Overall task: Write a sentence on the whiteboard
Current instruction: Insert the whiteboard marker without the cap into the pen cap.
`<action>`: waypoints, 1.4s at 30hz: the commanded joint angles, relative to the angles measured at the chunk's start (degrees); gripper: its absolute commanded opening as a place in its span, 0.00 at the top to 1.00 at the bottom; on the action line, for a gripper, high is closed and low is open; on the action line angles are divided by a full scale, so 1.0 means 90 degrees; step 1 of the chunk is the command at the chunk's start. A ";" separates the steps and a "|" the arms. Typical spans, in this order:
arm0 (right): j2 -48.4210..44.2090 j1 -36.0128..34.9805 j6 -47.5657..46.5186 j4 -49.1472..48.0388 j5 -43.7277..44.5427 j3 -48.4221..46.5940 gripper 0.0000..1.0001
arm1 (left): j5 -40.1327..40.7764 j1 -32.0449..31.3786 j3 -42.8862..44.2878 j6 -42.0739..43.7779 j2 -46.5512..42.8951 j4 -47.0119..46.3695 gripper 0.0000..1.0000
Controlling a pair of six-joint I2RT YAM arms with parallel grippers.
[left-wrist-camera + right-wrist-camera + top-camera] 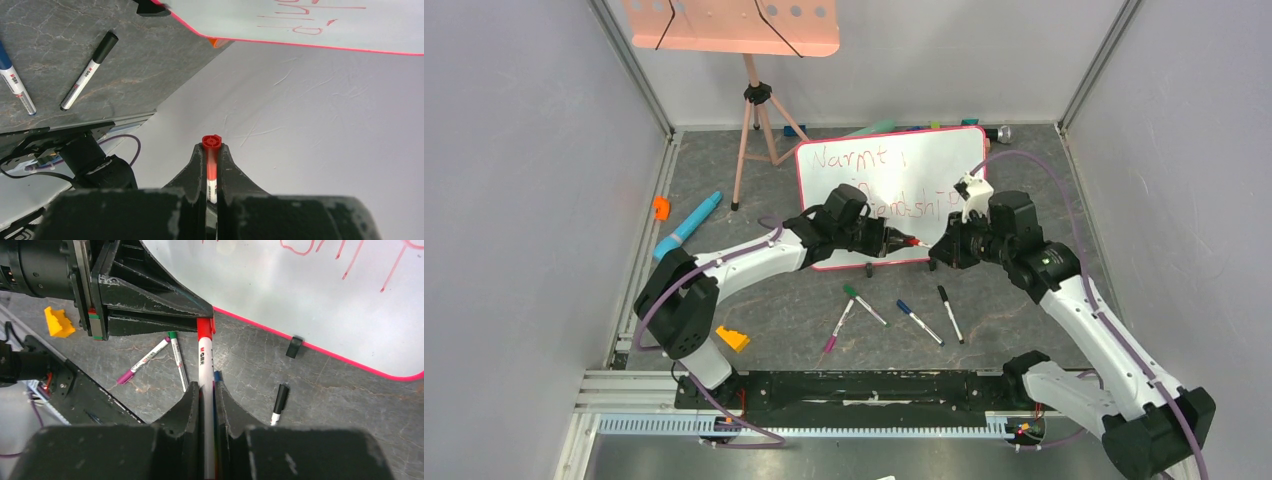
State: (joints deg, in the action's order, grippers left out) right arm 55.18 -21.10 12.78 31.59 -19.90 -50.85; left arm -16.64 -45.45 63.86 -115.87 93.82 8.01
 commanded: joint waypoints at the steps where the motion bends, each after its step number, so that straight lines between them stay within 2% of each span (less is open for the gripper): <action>1: 0.0256 -0.0593 -0.0197 0.0067 0.1533 -0.0533 1.00 | -0.0664 -0.0254 0.0453 0.0124 0.0014 -0.0396 0.98; 4: 0.0706 -0.1150 -0.0193 0.0418 0.2134 -0.0929 1.00 | -0.0743 -0.0380 0.0667 0.0062 0.0165 -0.0500 0.98; 8: 0.1030 -0.1430 -0.0011 0.0808 0.2583 -0.1155 1.00 | -0.0916 -0.0546 0.0489 -0.0126 0.0273 -0.0865 0.98; 13: 0.1169 -0.1447 0.0053 0.1397 0.2427 -0.0989 1.00 | -0.1344 -0.0716 -0.0232 -0.0171 0.0343 -0.1231 0.98; 22: 0.0979 -0.1545 0.0160 0.1941 0.2007 -0.0675 1.00 | -0.1073 -0.1222 -0.0963 -0.0416 0.0075 -0.1275 0.98; 30: 0.1342 -0.1801 0.0428 0.1656 0.2113 -0.0182 1.00 | -0.0806 -0.1525 -0.1221 -0.0836 0.0458 -0.1715 0.98; 35: 0.1492 -0.1965 0.0806 0.1002 0.2315 0.0591 1.00 | -0.0795 -0.1569 -0.0895 -0.0547 0.0757 -0.1034 0.97; 37: 0.1634 -0.2013 0.0904 0.0847 0.2483 0.0835 1.00 | -0.0821 -0.1566 -0.0786 -0.0386 0.0853 -0.0646 0.94; 39: 0.1865 -0.2049 0.0934 0.0778 0.2641 0.1012 1.00 | -0.0898 -0.1570 -0.0682 -0.0196 0.0903 -0.0304 0.86; 42: 0.2139 -0.2094 0.0937 0.0787 0.2810 0.1065 1.00 | -0.0944 -0.1566 -0.0527 0.0076 0.0827 0.0113 0.68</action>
State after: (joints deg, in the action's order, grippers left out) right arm 68.95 -40.07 20.82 43.64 -6.07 -45.01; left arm -15.11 -56.47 54.28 -118.32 103.79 7.09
